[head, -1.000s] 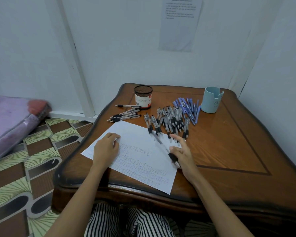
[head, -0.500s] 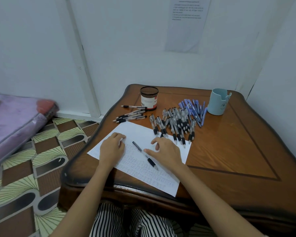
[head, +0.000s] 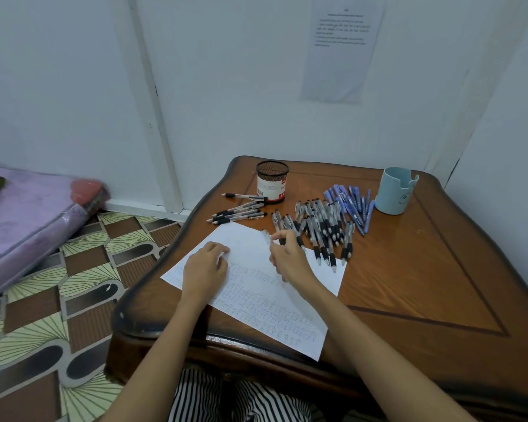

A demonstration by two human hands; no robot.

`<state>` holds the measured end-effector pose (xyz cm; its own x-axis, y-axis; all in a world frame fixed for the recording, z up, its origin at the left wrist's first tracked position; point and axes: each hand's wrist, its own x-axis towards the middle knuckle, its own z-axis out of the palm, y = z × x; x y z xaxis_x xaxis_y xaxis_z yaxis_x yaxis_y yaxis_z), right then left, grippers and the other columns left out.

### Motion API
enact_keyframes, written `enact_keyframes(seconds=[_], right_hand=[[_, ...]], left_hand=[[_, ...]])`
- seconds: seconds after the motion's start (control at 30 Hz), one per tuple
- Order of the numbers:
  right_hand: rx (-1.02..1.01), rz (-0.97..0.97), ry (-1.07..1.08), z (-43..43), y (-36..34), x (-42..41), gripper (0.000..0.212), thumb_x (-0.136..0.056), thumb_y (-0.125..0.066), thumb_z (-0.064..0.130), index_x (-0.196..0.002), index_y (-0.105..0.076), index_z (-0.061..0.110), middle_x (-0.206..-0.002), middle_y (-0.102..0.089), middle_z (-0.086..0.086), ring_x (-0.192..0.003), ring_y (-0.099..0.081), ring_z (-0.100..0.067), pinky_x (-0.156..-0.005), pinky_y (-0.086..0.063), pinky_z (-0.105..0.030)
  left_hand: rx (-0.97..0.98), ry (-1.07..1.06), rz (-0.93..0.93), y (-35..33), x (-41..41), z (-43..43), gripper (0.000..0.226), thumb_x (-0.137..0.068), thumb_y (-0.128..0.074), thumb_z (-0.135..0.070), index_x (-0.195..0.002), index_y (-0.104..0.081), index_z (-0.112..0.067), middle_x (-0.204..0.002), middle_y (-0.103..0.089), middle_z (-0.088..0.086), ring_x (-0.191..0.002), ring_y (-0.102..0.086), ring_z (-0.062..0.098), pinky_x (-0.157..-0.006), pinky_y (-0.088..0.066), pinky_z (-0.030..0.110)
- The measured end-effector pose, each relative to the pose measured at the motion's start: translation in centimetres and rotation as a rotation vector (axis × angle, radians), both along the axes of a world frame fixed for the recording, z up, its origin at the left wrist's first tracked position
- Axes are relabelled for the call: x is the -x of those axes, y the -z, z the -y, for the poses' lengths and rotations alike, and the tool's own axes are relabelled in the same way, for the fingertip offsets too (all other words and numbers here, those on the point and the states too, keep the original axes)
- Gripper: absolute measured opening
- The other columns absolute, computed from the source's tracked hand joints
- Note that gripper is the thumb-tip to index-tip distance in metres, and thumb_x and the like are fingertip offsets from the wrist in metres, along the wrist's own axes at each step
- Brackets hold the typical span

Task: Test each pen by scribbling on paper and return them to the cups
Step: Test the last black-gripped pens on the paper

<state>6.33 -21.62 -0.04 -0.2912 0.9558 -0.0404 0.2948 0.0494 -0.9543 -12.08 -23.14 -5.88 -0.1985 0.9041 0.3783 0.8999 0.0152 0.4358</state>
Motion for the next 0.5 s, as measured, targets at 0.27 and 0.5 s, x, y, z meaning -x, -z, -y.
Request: enact_keyframes(seconds=[0.27,0.5], right_hand=[[0.043,-0.256,0.082,-1.3,-0.8,-0.5,0.015,-0.100,-0.042,0.029,-0.112,-0.047,0.022,-0.062,-0.040,0.000,-0.038,-0.027,-0.002,-0.035,-0.021,-0.016],[-0.227,0.004,0.297,-4.3,0.1,-0.8,0.014,-0.100,-0.044,0.024,-0.109,-0.047,0.013,-0.071,-0.050,0.002,-0.054,-0.042,-0.009,-0.047,-0.032,-0.020]], left_hand=[[0.003,0.000,0.022,-0.1,-0.1,0.0,0.029,-0.094,-0.049,-0.017,-0.119,-0.064,-0.015,-0.129,-0.058,-0.001,-0.110,-0.057,0.013,-0.089,-0.040,0.018],[0.006,-0.001,0.024,-0.2,-0.2,0.2,0.030,-0.095,-0.048,-0.016,-0.120,-0.064,-0.015,-0.128,-0.058,-0.001,-0.110,-0.055,0.012,-0.087,-0.037,0.015]])
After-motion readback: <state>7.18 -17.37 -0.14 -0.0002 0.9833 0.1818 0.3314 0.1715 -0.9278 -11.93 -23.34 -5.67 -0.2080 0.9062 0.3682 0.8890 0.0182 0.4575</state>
